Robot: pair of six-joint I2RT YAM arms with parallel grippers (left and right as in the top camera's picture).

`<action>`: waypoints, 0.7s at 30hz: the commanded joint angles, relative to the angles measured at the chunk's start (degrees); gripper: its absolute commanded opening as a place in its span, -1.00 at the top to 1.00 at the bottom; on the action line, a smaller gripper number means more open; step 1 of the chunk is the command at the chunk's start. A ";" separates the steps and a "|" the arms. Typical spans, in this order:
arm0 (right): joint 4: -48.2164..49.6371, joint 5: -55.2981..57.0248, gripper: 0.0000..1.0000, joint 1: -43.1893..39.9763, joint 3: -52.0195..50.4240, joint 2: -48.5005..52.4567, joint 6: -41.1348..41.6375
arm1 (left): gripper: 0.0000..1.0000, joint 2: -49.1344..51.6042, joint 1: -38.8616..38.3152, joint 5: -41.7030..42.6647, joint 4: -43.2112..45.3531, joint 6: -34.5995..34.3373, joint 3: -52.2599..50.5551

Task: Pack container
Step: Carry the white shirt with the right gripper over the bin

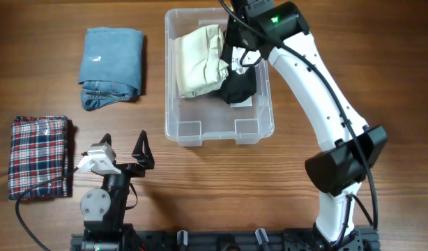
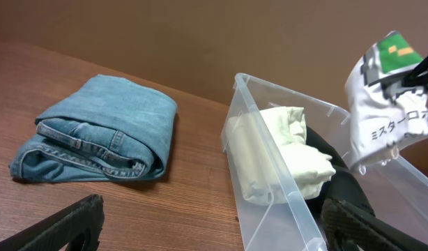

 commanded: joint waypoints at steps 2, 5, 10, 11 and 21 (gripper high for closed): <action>1.31 -1.05 0.91 0.35 1.05 4.94 1.20 | -1.00 -0.02 0.46 -0.83 0.02 1.16 -0.48; 2.99 -3.58 0.81 0.98 1.05 6.91 1.18 | -1.00 -0.02 0.46 -0.83 0.02 1.16 -0.48; 6.84 -9.53 0.24 2.56 1.05 9.92 -0.37 | -0.99 -0.02 0.46 -0.83 0.02 1.16 -0.48; 7.76 -10.82 0.21 2.71 1.05 10.32 -0.44 | -0.99 -0.02 0.46 -0.83 0.02 1.18 -0.48; 14.43 -12.59 0.08 3.08 1.09 8.83 -0.26 | -0.99 -0.02 0.46 -0.83 0.02 1.16 -0.48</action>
